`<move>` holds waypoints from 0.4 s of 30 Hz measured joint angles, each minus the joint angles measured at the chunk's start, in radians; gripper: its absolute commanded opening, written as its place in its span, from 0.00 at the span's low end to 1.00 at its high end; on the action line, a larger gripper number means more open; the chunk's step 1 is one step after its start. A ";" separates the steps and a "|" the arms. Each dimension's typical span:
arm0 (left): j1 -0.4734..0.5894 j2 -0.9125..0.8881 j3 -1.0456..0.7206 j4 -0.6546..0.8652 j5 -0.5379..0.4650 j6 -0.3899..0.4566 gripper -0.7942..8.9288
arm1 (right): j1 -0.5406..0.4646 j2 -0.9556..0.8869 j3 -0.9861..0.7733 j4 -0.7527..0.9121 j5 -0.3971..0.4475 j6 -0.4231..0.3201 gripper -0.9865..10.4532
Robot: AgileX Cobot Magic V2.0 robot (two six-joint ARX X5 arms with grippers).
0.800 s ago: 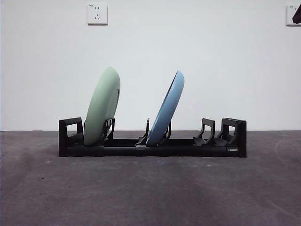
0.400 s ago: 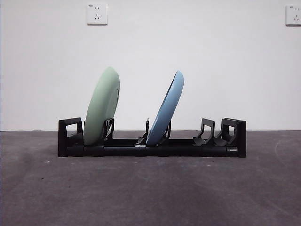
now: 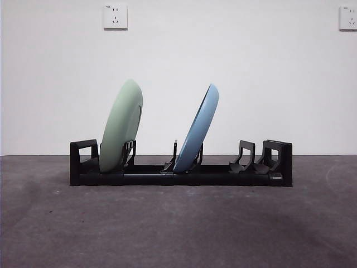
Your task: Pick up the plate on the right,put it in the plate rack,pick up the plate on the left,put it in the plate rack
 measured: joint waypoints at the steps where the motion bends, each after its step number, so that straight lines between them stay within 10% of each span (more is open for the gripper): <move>1: 0.000 0.000 0.000 0.000 0.000 0.000 0.08 | 0.000 -0.016 -0.037 0.000 0.000 0.000 0.09; 12: 0.000 0.000 0.000 0.000 0.000 0.000 0.08 | 0.000 -0.057 -0.218 0.026 0.000 0.001 0.09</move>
